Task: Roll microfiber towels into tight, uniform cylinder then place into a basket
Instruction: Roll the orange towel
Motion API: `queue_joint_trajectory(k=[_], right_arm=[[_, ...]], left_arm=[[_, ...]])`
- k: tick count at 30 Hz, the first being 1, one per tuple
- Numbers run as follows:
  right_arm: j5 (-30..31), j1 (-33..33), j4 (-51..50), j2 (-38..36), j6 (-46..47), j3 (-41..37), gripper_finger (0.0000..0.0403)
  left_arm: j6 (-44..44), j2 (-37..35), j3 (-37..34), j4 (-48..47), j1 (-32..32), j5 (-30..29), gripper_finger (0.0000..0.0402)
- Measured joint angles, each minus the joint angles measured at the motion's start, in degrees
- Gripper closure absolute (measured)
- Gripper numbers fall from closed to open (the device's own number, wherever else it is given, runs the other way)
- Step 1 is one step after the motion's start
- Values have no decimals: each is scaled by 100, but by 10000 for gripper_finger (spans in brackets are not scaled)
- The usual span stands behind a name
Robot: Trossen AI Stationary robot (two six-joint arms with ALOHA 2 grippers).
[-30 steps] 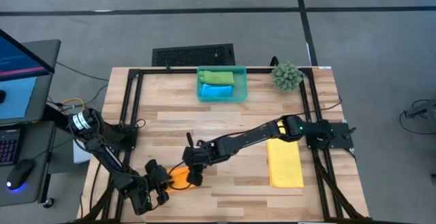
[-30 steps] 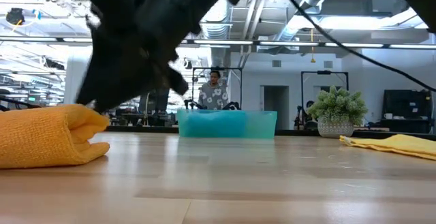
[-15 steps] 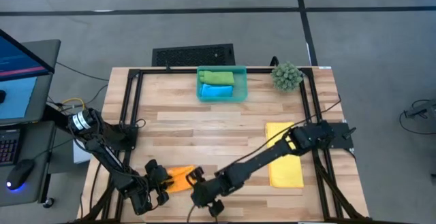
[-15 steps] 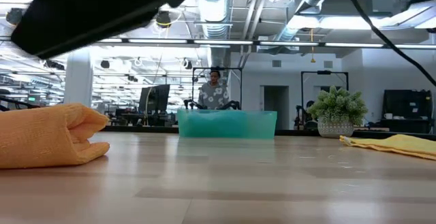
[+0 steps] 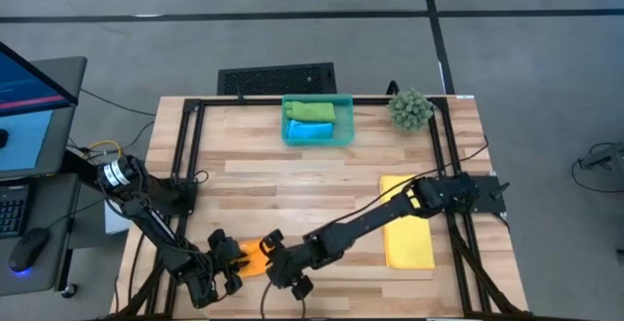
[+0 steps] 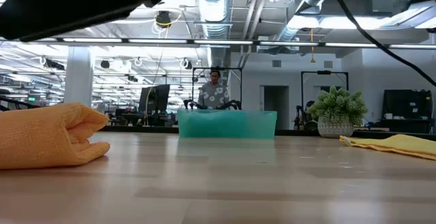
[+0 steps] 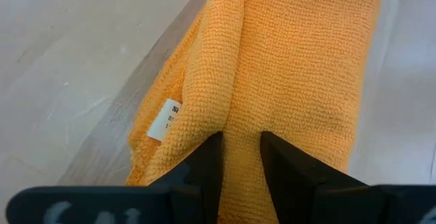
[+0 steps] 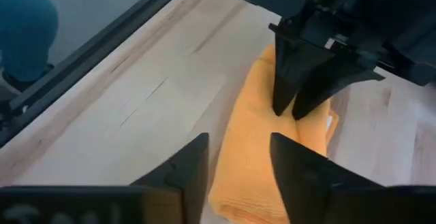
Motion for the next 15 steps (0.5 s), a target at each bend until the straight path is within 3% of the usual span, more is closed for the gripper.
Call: queue_joint_trajectory(k=[4, 7, 10, 15], right_arm=[[-357, -18, -2, 188, -352, -2, 178], [-387, 0, 77, 386, -644, 23, 170], [62, 8, -97, 474, -598, -26, 171], [253, -59, 48, 493, -360, 6, 182]], left_arm=[[2, 0, 0, 4, 0, 2, 304], [72, 0, 0, 9, -2, 4, 304], [105, 2, 0, 22, -2, 3, 304], [107, 2, 0, 39, -11, 7, 304]])
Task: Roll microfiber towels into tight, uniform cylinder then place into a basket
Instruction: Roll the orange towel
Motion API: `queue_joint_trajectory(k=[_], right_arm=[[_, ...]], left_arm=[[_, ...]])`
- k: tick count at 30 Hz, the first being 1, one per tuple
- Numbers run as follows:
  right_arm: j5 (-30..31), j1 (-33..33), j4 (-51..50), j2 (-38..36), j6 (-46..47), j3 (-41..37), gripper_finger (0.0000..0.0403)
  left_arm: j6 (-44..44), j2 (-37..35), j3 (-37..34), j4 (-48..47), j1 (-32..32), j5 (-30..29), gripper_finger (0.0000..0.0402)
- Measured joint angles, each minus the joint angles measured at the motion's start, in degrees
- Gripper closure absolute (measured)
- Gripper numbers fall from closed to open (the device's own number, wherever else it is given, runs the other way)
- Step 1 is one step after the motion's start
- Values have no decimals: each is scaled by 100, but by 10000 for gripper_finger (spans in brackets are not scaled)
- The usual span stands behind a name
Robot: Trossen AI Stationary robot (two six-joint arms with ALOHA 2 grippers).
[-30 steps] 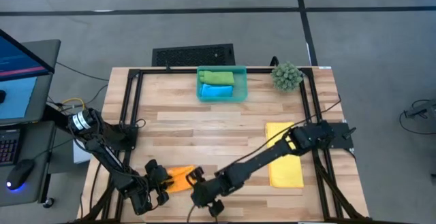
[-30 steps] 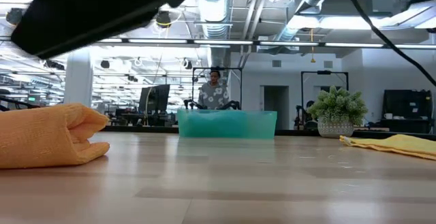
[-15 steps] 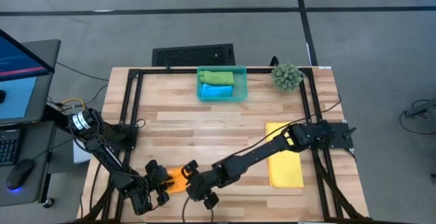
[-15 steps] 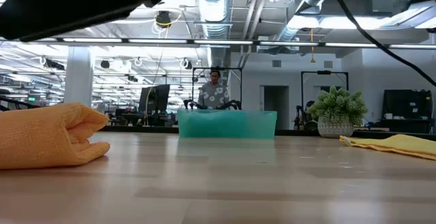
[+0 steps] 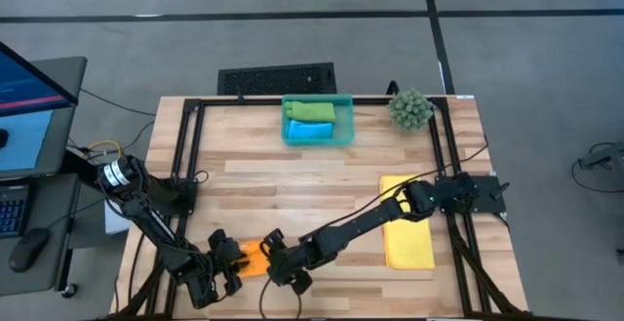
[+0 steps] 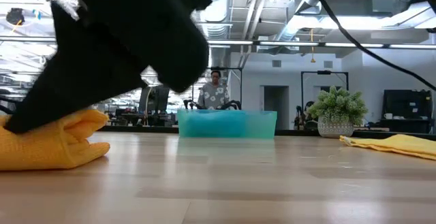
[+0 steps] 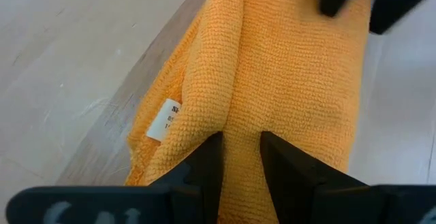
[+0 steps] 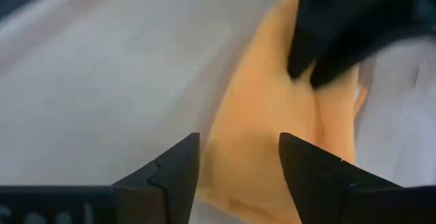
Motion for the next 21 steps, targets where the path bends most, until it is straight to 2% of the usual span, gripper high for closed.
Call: queue_joint_trajectory(k=[9, 21], right_arm=[[-74, -171, 0, 133, 914, 8, 193], [-270, -128, -173, 235, 1207, 4, 193]], left_arm=[[0, 2, 0, 2, 0, -1, 304], [-613, 0, 1, -4, -2, -11, 304]])
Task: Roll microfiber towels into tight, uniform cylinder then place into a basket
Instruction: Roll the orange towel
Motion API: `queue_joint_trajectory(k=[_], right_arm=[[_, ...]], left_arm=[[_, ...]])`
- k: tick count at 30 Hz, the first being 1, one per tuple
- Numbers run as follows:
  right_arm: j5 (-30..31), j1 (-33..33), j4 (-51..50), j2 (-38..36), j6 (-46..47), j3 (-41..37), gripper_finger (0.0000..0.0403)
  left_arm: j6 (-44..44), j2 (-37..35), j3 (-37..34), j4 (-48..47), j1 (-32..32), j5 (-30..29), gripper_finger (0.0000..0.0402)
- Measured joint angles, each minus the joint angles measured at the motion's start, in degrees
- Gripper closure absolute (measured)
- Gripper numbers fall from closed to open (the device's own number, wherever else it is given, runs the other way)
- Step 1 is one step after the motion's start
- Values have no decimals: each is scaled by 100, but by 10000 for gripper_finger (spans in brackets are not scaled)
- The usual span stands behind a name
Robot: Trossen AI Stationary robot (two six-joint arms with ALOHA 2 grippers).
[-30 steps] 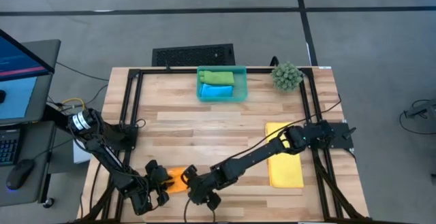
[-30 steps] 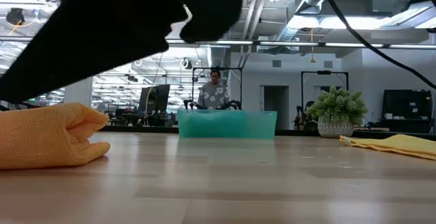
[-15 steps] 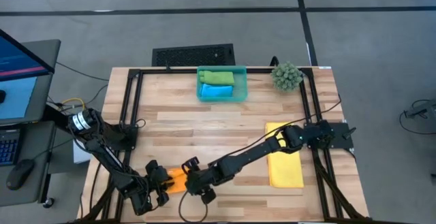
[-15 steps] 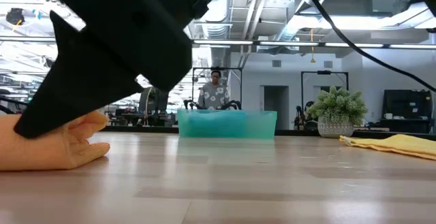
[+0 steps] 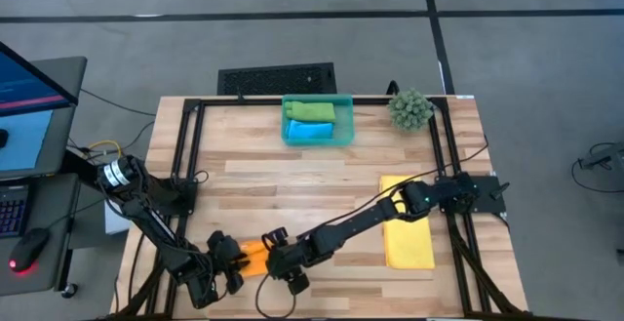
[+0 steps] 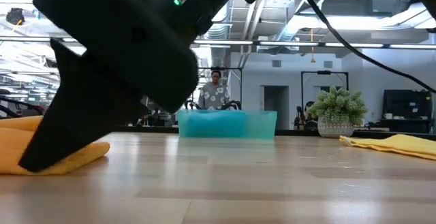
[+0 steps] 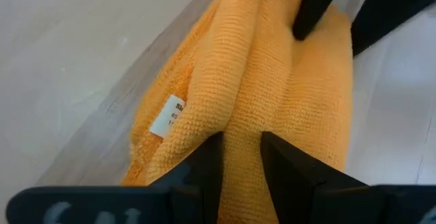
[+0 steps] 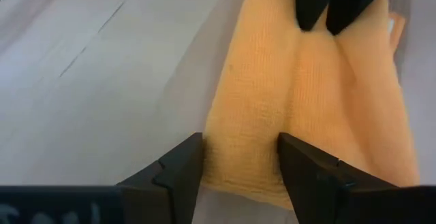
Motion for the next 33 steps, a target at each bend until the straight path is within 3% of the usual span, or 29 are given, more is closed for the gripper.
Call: queue_joint_trajectory(k=[6, 9, 17, 20, 23, 28, 33], right_arm=[[-4, -26, 48, 194, 443, 26, 197], [48, -22, 68, 213, 652, 25, 221], [104, 46, 54, 218, 919, 17, 376], [87, 87, 73, 179, 1044, 5, 380], [-370, 78, 98, 93, 1429, -3, 368], [-1164, -63, 161, -47, 2061, -33, 382], [-1439, -273, 199, -118, 2988, -39, 382]], left_arm=[[-387, 0, 1, 4, 0, -16, 304], [-402, 0, 1, 4, 0, -5, 304], [-344, -2, 8, -8, 0, 2, 304], [-21, 8, 144, -154, 1, 122, 304], [331, 17, 404, -442, 0, 409, 304], [812, 17, 606, -699, -4, 622, 304], [982, 16, 606, -749, -4, 639, 304]])
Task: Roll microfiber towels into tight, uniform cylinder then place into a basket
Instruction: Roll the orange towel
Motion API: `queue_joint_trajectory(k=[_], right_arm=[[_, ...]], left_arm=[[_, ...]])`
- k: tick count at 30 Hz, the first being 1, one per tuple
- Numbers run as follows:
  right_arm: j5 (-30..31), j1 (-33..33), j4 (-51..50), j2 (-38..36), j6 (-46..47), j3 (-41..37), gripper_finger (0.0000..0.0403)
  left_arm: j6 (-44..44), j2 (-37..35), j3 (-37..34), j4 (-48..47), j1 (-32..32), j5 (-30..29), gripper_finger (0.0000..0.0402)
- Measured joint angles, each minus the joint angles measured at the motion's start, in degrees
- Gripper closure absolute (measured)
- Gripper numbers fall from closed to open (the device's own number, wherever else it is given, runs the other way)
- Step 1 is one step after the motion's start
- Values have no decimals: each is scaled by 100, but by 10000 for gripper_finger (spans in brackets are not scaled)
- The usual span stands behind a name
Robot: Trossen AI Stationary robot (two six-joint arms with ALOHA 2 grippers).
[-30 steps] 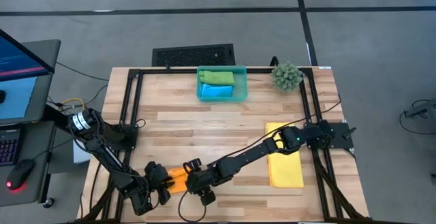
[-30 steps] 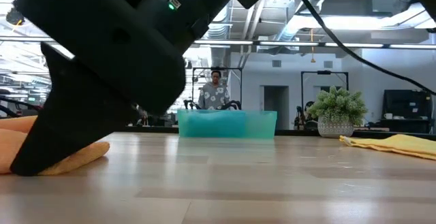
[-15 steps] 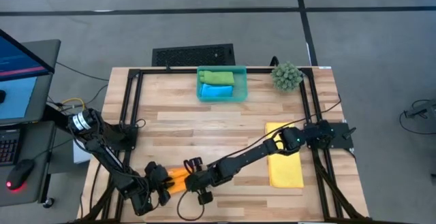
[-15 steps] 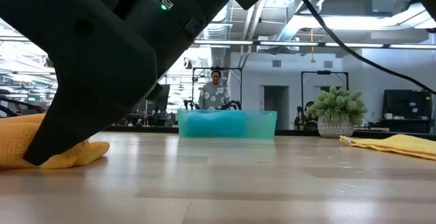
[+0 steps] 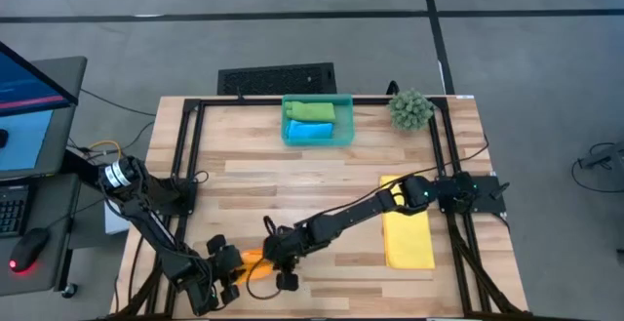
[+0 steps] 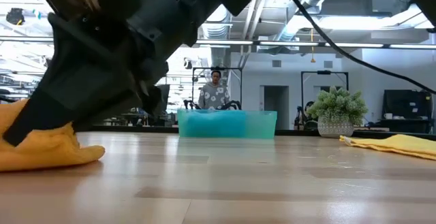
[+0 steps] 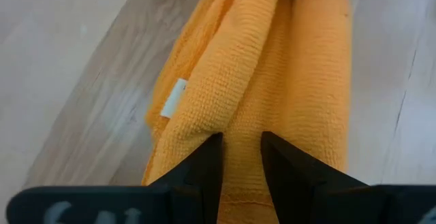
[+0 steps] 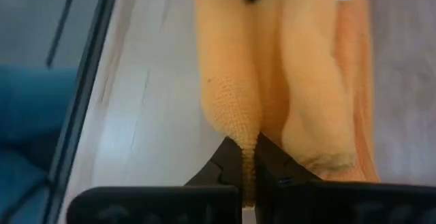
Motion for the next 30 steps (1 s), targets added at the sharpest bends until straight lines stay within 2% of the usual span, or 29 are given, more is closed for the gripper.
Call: queue_joint_trajectory(k=[7, 16, 30], right_arm=[[-670, -188, 292, -2, 647, 0, 375], [-698, -356, 167, -355, 1241, 12, 376], [-1036, -859, -138, -307, 2084, 20, 374]], left_arm=[[359, -8, 0, -27, 17, 74, 304], [603, -14, 4, -11, 28, 9, 319], [1305, -14, 2, 308, 87, -51, 325]])
